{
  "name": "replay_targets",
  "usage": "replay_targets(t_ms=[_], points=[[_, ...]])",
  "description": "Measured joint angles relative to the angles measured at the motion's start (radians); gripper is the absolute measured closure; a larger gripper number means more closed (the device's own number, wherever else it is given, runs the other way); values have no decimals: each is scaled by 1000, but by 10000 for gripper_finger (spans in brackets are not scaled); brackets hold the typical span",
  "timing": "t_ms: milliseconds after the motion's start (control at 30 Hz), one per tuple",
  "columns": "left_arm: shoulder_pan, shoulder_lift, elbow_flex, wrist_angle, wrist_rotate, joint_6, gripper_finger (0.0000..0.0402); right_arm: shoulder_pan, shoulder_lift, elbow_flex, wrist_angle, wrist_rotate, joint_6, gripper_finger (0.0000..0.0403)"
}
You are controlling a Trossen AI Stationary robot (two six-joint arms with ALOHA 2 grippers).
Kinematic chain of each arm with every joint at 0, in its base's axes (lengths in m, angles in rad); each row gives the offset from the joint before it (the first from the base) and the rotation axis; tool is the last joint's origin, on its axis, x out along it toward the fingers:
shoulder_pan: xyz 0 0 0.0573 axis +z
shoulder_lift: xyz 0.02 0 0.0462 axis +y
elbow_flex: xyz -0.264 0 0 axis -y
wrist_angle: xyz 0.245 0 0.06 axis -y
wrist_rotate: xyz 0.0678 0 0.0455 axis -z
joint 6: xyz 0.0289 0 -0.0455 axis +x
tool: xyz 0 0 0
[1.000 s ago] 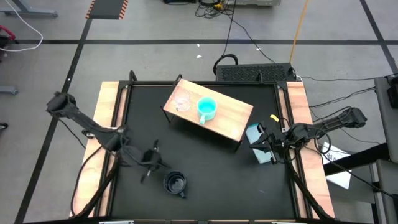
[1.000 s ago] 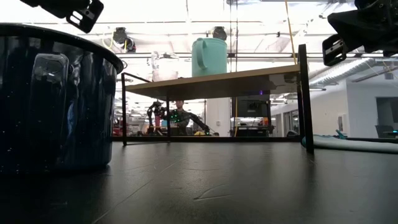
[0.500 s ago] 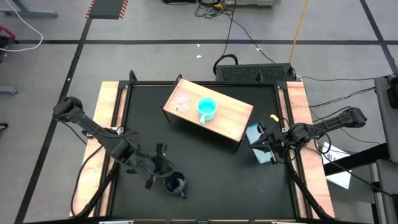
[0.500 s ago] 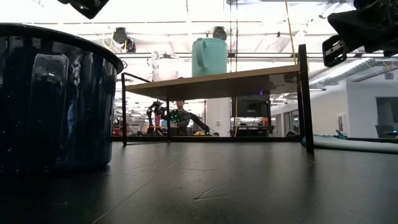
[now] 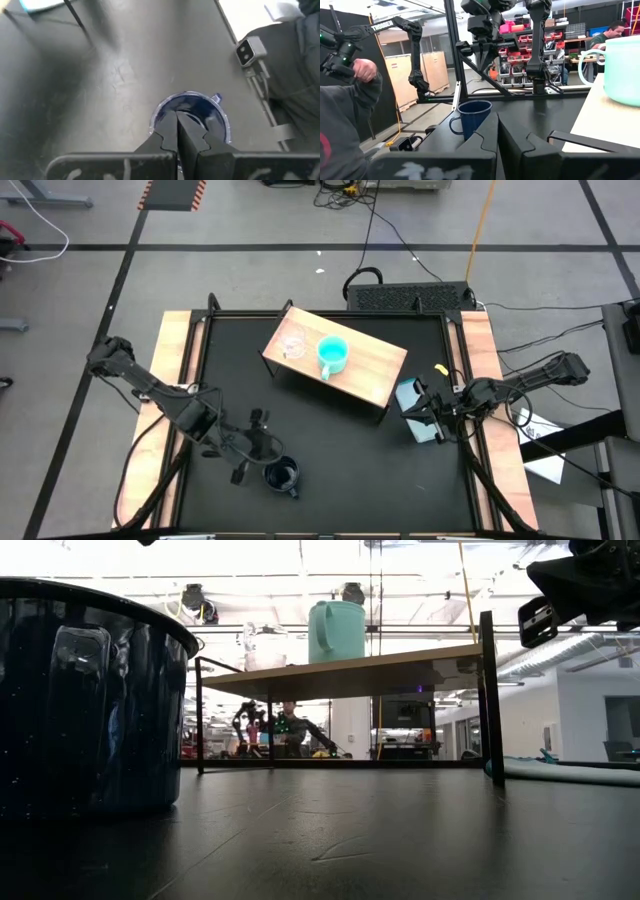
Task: Stack small to large cups/mugs on shelf
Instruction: Put the dark blue mug on the shelf
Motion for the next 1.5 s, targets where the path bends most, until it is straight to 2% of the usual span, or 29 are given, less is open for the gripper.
replay_targets(t_ms=[200, 333, 633, 800, 1067, 1500], points=[[33, 70, 0, -40, 67, -44, 401, 0, 0, 0, -1, 0, -4, 403], [48, 117, -1, -62, 70, -47, 401, 0, 0, 0, 0, 0, -4, 403], [92, 126, -1, -57, 121, -60, 399, 0, 0, 0, 0, 0, -1, 403], [96, 126, -1, -35, 138, -61, 381, 0, 0, 0, 0, 0, -1, 403], [96, 126, -1, -25, 202, -57, 313, 0, 0, 0, 0, 0, -4, 403], [112, 126, -1, -24, 196, -50, 172, 0, 0, 0, 0, 0, -4, 403]])
